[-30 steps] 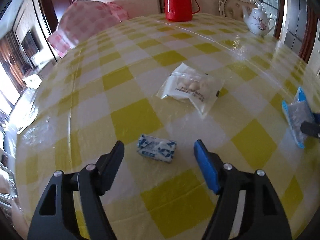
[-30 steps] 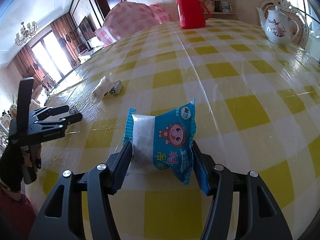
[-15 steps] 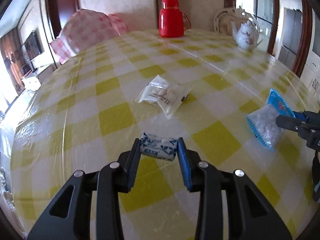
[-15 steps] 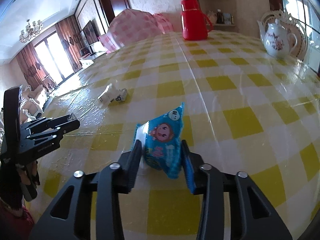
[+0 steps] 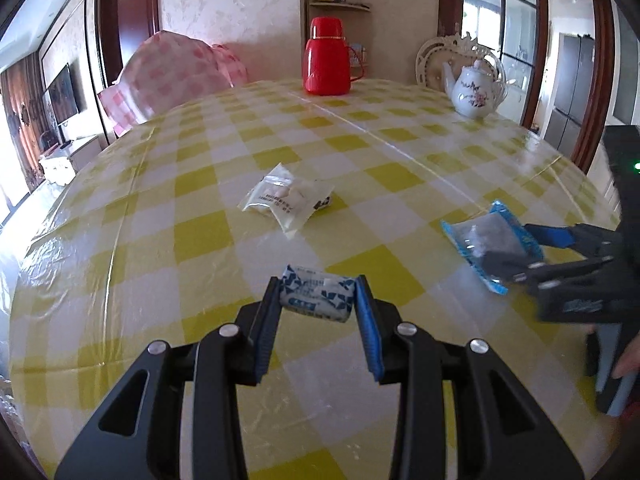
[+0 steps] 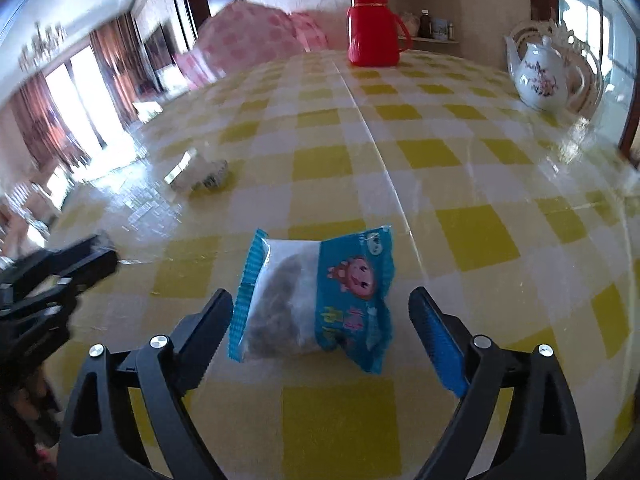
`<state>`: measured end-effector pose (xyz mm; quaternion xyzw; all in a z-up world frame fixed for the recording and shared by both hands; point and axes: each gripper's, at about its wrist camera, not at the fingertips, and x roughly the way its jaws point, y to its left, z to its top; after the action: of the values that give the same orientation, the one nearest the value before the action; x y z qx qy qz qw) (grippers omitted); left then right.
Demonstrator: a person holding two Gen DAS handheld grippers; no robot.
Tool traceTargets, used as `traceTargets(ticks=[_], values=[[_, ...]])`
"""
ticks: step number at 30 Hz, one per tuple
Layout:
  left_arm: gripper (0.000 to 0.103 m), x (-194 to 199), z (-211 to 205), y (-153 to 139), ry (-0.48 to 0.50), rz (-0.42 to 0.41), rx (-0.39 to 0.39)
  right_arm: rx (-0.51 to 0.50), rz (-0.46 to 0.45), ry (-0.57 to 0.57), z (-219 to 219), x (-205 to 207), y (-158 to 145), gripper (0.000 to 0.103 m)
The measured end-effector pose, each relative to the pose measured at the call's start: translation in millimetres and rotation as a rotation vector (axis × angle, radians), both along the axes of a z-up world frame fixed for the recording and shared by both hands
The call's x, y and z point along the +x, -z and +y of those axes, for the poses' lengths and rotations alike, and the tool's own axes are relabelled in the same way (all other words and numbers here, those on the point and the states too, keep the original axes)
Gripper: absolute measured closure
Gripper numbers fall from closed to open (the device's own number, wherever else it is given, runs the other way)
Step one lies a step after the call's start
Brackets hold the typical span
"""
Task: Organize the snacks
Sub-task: 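Carry the blue packet and small box over the purple box with both tools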
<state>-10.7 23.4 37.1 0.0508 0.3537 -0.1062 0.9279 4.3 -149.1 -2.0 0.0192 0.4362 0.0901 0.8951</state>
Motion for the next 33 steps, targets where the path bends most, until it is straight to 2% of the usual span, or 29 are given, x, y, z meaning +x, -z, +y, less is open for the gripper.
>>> traceTargets(ticks=[4, 7, 8, 9, 10, 11, 15, 20, 33], values=[[0.066, -6.2, -3.0, -1.5, 0.012, -0.014, -0.005, -0.097, 0.064, 0.000, 25.2, 10.0, 11.7, 0.016], [0.066, -10.1, -4.2, -3.0, 0.023, -0.025, -0.014, -0.094, 0.065, 0.032, 25.7, 16.4, 11.2, 0.018], [0.066, -12.4, -4.0, -3.6, 0.026, -0.030, -0.020, -0.081, 0.065, 0.038, 22.7, 17.3, 10.4, 0.029], [0.066, -14.4, -3.8, -4.2, 0.028, -0.035, -0.024, -0.054, 0.055, 0.045, 17.3, 15.9, 7.8, 0.031], [0.066, -18.3, -2.7, -5.3, 0.028, -0.044, -0.029, -0.037, 0.040, 0.049, 14.1, 13.7, 5.5, 0.041], [0.066, -20.7, -1.5, -5.9, 0.028, -0.048, -0.032, -0.026, 0.022, 0.054, 9.3, 9.8, 2.0, 0.042], [0.066, -32.0, 3.5, -8.7, 0.025, -0.064, -0.049, 0.008, -0.013, 0.090, -5.6, -7.9, -4.0, 0.043], [0.066, -43.5, 4.4, -9.3, 0.020, -0.065, -0.043, 0.068, -0.044, 0.080, -10.2, -35.7, -15.5, 0.043], [0.066, -80.3, 13.6, -19.3, -0.006, -0.066, 0.031, 0.073, -0.116, -0.067, 29.1, -99.3, -42.1, 0.043]])
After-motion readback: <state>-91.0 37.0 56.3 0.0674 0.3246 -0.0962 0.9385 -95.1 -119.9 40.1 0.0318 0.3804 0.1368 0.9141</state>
